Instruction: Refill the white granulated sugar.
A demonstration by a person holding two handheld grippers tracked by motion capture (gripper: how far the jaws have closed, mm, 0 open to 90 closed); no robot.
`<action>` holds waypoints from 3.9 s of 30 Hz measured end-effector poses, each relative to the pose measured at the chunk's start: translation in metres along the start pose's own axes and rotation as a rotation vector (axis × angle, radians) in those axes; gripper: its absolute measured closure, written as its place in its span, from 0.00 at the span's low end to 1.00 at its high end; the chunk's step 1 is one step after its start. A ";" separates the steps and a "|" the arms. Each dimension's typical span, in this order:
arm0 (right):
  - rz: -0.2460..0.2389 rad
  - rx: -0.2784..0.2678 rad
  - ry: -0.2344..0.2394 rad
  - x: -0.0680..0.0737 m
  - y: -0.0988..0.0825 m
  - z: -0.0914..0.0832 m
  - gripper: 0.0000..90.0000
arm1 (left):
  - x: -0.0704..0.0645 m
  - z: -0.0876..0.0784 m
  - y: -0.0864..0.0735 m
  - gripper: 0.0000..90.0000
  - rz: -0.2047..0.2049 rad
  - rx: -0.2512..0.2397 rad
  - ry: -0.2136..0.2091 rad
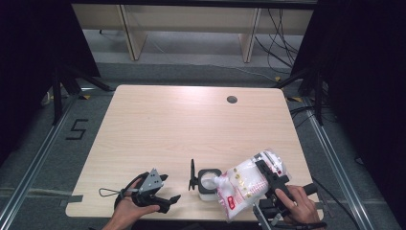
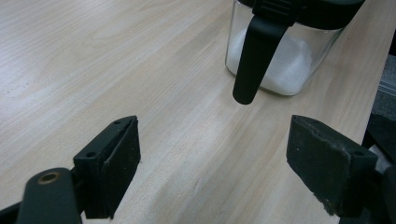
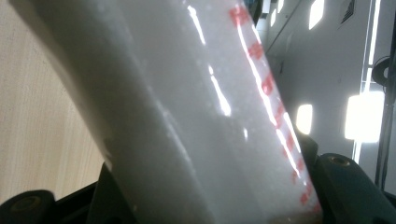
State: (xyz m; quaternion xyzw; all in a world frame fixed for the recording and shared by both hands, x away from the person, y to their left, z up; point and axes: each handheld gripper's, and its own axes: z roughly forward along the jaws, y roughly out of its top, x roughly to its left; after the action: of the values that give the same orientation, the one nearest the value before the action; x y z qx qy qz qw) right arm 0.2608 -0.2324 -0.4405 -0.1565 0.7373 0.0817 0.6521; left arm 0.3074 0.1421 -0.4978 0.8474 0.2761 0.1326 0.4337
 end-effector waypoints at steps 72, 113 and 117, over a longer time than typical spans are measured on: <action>-0.028 -0.011 -0.013 -0.003 0.004 -0.001 0.53 | 0.000 0.000 0.000 0.19 -0.002 -0.001 0.003; -0.022 -0.020 -0.017 -0.004 0.003 -0.001 0.54 | -0.001 -0.001 -0.001 0.19 -0.018 -0.014 -0.003; -0.003 -0.015 -0.010 -0.003 0.004 -0.002 0.54 | -0.001 -0.002 0.000 0.19 -0.011 -0.008 -0.002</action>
State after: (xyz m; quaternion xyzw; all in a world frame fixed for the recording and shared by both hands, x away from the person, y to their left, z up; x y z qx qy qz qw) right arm 0.2577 -0.2292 -0.4377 -0.1619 0.7332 0.0871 0.6547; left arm 0.3057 0.1428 -0.4970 0.8442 0.2798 0.1303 0.4382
